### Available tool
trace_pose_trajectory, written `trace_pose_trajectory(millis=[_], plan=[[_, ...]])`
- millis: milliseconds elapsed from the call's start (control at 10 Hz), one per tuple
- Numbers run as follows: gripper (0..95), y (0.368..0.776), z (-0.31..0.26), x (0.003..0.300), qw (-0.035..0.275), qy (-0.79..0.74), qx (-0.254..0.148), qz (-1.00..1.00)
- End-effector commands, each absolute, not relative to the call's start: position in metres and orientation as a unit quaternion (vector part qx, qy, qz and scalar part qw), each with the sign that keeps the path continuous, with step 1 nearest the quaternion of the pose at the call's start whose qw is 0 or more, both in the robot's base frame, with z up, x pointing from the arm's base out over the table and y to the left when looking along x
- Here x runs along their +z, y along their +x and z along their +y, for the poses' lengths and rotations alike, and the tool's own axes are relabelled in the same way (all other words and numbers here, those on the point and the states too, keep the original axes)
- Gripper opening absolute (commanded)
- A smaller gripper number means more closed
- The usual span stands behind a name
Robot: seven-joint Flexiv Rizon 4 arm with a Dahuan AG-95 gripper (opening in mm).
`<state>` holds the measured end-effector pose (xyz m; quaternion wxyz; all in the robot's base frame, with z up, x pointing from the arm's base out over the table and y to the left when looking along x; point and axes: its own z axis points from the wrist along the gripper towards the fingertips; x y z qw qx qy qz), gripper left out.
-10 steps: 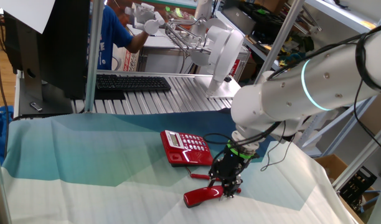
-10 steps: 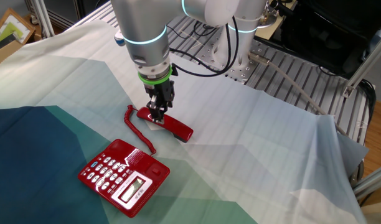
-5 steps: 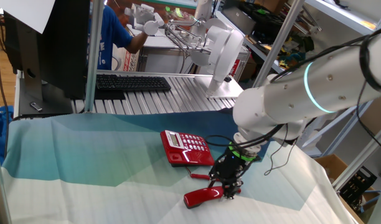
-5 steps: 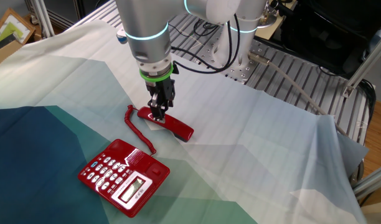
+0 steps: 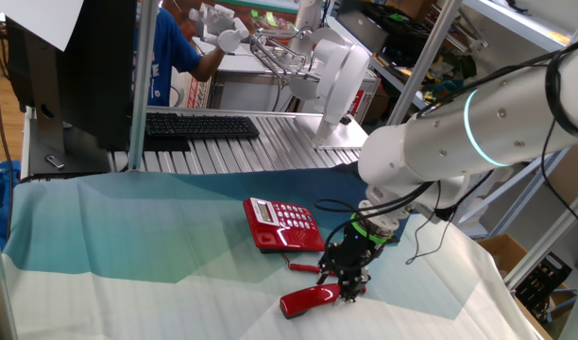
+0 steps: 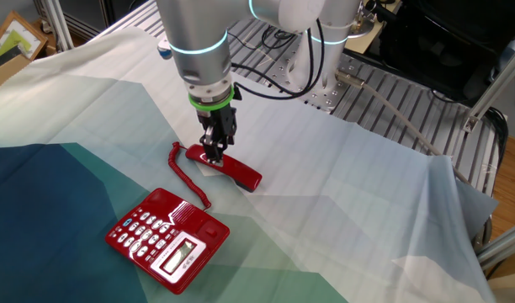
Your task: Place the handset of the telephone on the corresponding phone cradle
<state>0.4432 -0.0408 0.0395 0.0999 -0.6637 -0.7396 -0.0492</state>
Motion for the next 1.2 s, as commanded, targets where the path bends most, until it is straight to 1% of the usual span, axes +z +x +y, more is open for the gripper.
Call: trace_pose_trajectory(millis=[100, 200, 600, 700, 800, 1200], plan=[[57.0, 0.4445, -0.0407, 0.0378, 0.110, -0.672, -0.062, -0.729], [38.0, 0.4445, -0.0407, 0.0378, 0.113, -0.676, -0.064, -0.726], [38.0, 0.4448, -0.0405, 0.0361, 0.109, -0.665, -0.069, -0.735], [57.0, 0.4448, -0.0406, 0.0361, 0.108, -0.665, -0.068, -0.736], [57.0, 0.4448, -0.0406, 0.0361, 0.103, -0.658, -0.059, -0.743], [57.0, 0.4447, -0.0406, 0.0362, 0.105, -0.657, -0.063, -0.744]])
